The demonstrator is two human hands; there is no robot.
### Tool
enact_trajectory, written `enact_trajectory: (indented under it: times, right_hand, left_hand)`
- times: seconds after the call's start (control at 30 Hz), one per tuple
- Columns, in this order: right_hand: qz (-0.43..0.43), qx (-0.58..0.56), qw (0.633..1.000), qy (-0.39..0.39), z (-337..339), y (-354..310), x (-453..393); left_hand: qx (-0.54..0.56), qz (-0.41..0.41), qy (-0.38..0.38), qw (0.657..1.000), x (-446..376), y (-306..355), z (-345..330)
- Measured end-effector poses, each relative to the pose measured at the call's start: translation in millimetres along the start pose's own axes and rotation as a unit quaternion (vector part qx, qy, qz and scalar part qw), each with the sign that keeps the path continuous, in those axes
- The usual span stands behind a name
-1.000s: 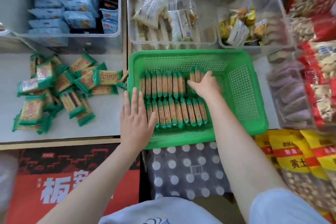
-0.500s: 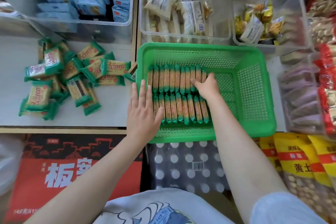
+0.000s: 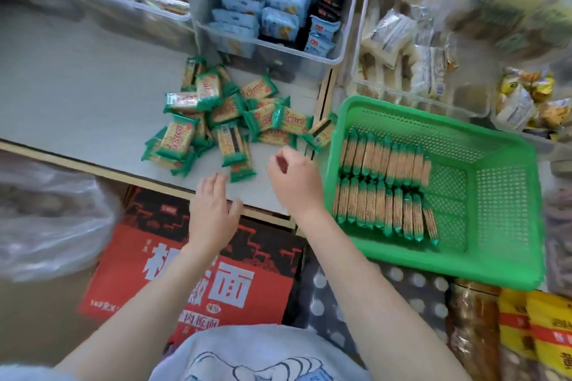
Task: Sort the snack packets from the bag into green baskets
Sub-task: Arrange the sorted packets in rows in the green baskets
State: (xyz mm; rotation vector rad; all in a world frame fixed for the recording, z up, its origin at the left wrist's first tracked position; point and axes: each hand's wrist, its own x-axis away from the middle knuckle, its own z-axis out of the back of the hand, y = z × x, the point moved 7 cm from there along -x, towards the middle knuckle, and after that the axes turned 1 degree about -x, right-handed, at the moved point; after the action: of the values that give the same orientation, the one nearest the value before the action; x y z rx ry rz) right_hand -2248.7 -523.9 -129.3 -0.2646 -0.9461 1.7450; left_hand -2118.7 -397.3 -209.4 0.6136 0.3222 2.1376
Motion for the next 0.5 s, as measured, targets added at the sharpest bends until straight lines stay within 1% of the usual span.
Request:
enact_trajectory:
  times: [0.03,0.1,0.17,0.2,0.3,0.37,0.43,0.5]
  right_hand:
    - [-0.04,0.006,0.998,-0.043,-26,4,-9]
    - [-0.117,-0.002,0.989,-0.088,-65,16,-25]
    - [-0.176,0.001,0.979,-0.101,-91,23,-39]
    - [-0.194,0.015,0.976,-0.095,-99,23,-45]
    - [-0.21,0.097,0.971,-0.058,-114,17,-61]
    - [-0.216,0.148,0.963,-0.064,-122,8,-67]
    - [-0.229,0.164,0.956,-0.083,-129,7,-68]
    - [-0.238,0.141,0.956,-0.101,-132,11,-66]
  left_hand:
    - [-0.018,0.022,-0.009,1.0,0,-22,2]
    - [-0.046,0.043,-0.04,0.997,3,-53,2]
    - [-0.073,0.023,-0.079,0.994,6,-71,-3]
    - [-0.074,0.007,-0.091,0.993,8,-76,-5]
    - [-0.03,-0.01,-0.112,0.993,8,-82,-4]
    - [-0.005,-0.006,-0.116,0.993,8,-84,-1]
    - [0.018,-0.002,-0.122,0.992,7,-85,2]
    - [0.053,0.005,-0.119,0.991,5,-87,9]
